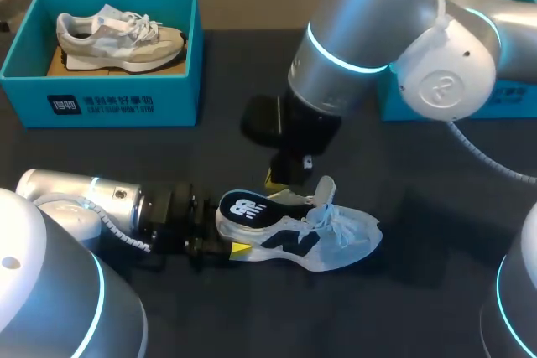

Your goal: Take the shoe out of the shoebox, open the shoe tongue, remove and reinsert the insole, then place the shoe into the shoebox

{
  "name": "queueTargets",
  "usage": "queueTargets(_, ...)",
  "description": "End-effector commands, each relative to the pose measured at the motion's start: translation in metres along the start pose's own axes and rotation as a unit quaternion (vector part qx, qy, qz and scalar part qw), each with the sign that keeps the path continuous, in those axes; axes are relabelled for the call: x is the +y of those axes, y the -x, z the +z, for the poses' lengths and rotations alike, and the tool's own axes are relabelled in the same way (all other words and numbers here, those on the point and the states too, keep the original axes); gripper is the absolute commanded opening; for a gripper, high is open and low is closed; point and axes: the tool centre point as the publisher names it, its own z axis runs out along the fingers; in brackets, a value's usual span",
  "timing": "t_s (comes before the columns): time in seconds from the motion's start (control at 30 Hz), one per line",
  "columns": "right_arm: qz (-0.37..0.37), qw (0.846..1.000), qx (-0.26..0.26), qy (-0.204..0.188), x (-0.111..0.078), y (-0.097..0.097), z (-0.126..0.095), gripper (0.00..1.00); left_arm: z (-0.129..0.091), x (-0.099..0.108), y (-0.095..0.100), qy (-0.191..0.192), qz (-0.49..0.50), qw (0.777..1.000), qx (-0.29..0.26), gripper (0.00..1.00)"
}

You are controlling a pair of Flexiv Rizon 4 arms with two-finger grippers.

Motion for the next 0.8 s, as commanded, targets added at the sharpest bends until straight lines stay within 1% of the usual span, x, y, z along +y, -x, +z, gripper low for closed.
queueTargets(0.03, -0.001, 1.000, 0.004, -0.005, 0.005, -0.001, 0.004, 0.00, 0.000, -0.001, 0.000, 0.001, 0.000, 1.000, -0.002, 0.00)
queueTargets(0.43, 0.000, 1.000, 0.004, -0.005, 0.006, -0.001, 0.005, 0.00, 0.000, -0.001, 0.000, 0.001, 0.000, 1.000, -0.002, 0.00)
queueTargets(0.47, 0.017, 1.000, 0.000, -0.018, 0.015, -0.011, 0.018, 0.23, 0.000, -0.001, 0.000, 0.001, 0.000, 1.000, -0.002, 0.00)
queueTargets(0.5, 0.016, 1.000, 0.000, -0.018, 0.016, -0.012, 0.019, 0.24, 0.000, -0.001, 0.000, 0.001, 0.000, 1.000, -0.002, 0.00)
queueTargets(0.57, 0.018, 1.000, -0.001, -0.018, 0.016, -0.014, 0.021, 0.23, 0.000, -0.001, 0.000, 0.001, 0.000, 1.000, -0.002, 0.00)
queueTargets(0.63, 0.026, 0.999, -0.005, -0.023, 0.017, -0.017, 0.024, 0.24, 0.000, -0.001, 0.000, 0.001, 0.000, 1.000, -0.002, 0.00)
queueTargets(0.7, 0.025, 0.999, -0.006, -0.019, 0.017, -0.018, 0.028, 0.25, 0.000, -0.001, 0.000, 0.001, 0.000, 1.000, -0.002, 0.00)
queueTargets(0.8, 0.026, 0.999, -0.009, -0.017, 0.015, -0.017, 0.033, 0.24, 0.000, -0.001, 0.000, 0.001, 0.000, 1.000, -0.002, 0.00)
